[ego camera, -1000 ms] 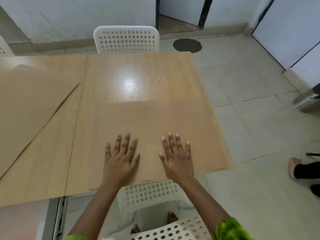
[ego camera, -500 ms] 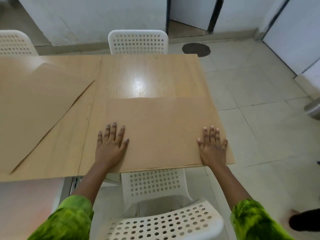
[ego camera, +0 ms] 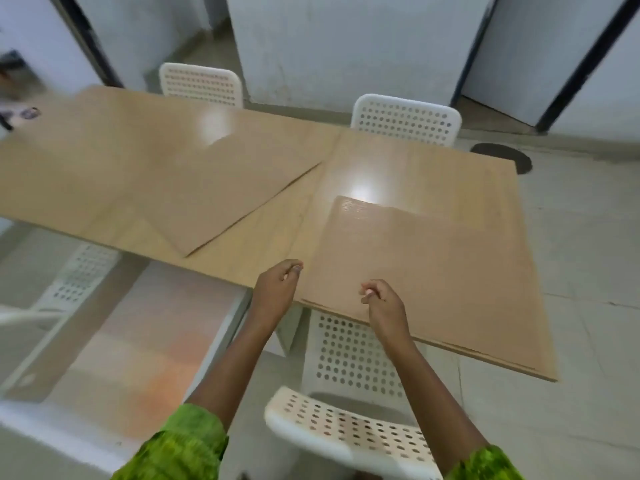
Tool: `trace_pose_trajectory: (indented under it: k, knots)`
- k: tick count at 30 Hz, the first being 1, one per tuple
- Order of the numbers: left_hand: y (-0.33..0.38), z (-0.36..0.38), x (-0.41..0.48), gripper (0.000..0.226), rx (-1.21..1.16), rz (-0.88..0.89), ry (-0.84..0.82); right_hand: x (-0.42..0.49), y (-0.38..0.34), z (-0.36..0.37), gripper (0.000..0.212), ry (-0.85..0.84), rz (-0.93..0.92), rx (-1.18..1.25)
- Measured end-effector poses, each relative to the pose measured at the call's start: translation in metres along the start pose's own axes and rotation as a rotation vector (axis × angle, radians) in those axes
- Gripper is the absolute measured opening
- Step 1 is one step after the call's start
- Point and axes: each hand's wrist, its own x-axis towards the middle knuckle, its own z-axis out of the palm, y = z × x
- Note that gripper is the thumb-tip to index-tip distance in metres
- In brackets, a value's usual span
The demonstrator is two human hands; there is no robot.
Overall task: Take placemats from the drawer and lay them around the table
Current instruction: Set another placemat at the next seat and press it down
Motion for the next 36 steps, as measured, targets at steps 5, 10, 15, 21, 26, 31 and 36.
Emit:
trace_pose_trajectory:
  k: [5, 10, 15, 21, 26, 31, 36]
  knots:
    - [-0.045, -0.091, -0.016, 0.018, -0.090, -0.023, 0.038, -0.035, -0.031, 0.080, 0.023, -0.074, 0.016, 0.130]
    - [-0.093, -0.191, -0.030, 0.019, -0.116, -0.026, 0.047, -0.080, -0.053, 0.165, 0.028, -0.104, 0.045, 0.178]
    - [-0.124, -0.257, -0.030, 0.018, -0.151, -0.041, 0.052, -0.106, -0.074, 0.235, 0.027, -0.150, 0.050, 0.188]
    - [-0.142, -0.302, -0.020, 0.019, -0.191, -0.075, 0.062, -0.103, -0.095, 0.289, 0.030, -0.197, 0.049, 0.158]
    - [-0.151, -0.329, 0.004, 0.023, -0.180, -0.080, 0.052, -0.085, -0.109, 0.321, 0.030, -0.211, 0.031, 0.105]
    - [-0.155, -0.348, 0.035, 0.023, -0.173, -0.077, 0.032, -0.060, -0.127, 0.357, 0.029, -0.191, 0.008, 0.073]
    - [-0.172, -0.379, 0.075, 0.025, -0.150, -0.052, -0.045, -0.044, -0.136, 0.405, 0.032, -0.124, 0.013, 0.097]
